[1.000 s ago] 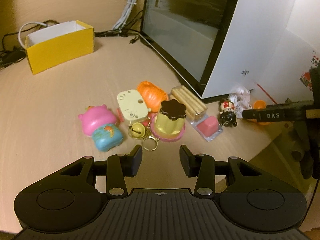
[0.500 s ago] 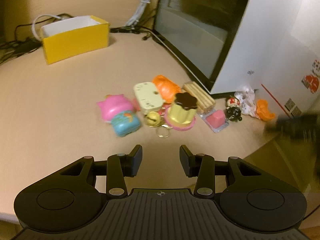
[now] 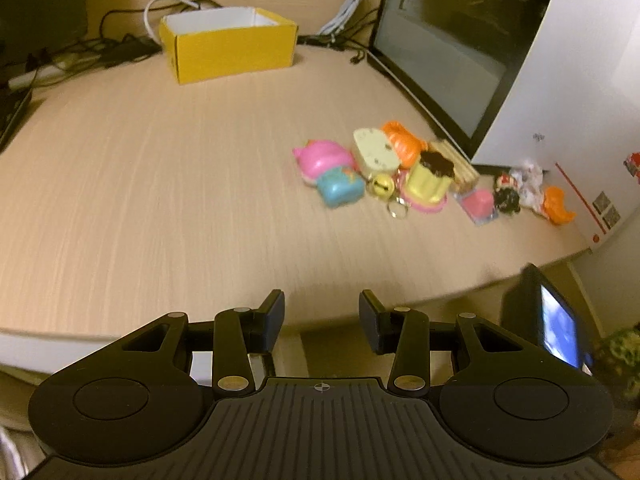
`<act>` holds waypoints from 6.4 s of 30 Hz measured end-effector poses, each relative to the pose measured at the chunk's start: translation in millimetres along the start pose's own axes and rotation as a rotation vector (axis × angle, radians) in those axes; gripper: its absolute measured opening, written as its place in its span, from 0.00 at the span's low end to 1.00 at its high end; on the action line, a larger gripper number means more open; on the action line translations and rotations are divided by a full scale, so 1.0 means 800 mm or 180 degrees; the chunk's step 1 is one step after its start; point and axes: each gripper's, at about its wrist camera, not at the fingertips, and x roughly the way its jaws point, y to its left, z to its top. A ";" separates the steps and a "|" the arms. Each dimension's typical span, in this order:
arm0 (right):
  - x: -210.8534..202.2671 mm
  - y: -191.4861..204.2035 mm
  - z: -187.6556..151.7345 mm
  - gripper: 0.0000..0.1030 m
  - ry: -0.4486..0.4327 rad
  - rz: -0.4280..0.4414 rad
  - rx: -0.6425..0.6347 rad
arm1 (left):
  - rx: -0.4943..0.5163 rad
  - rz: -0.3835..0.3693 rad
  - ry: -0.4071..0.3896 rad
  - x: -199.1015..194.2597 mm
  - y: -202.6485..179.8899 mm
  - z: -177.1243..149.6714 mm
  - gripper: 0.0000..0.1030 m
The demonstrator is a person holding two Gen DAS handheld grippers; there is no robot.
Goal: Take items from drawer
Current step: 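Move both tools back down into the drawer toward the remaining items, then grasp the spiral lollipop with the right tool while the left tool reaches toward the clear packet, then grasp the clear plastic packet with the left tool while the right tool holds the lollipop, then lift the packet and lollipop out of the drawer and carry them over the desktop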
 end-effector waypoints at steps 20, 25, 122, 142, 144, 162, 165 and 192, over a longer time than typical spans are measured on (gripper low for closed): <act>-0.020 0.022 0.022 0.38 -0.0226 0.0133 -0.0290 | -0.0281 0.0118 0.0012 -0.015 0.024 -0.032 0.43; 0.018 0.057 0.028 0.38 -0.0019 -0.0058 -0.0706 | -0.0307 0.0147 0.0031 -0.018 0.031 -0.034 0.43; -0.039 -0.128 -0.126 0.69 -0.0097 -0.0652 0.0419 | 0.2287 -0.0898 0.0818 0.212 -0.197 -0.114 0.42; -0.180 -0.079 -0.149 0.43 -0.0804 -0.0546 0.0256 | 0.1702 -0.0967 0.0225 0.047 -0.160 -0.059 0.40; -0.218 -0.072 -0.143 0.43 -0.0994 -0.0517 0.0175 | 0.1482 -0.0933 -0.0050 0.020 -0.146 -0.030 0.40; -0.265 -0.156 -0.035 0.43 -0.1954 -0.0929 0.0911 | -0.0016 0.0109 -0.0486 0.037 0.007 0.083 0.40; -0.246 -0.179 -0.036 0.43 -0.1867 -0.0848 0.1193 | -0.0104 0.0153 -0.0401 0.055 0.011 0.079 0.40; -0.188 -0.230 0.003 0.45 -0.1639 -0.0703 0.1545 | -0.0377 0.0119 -0.0348 0.078 0.037 0.078 0.44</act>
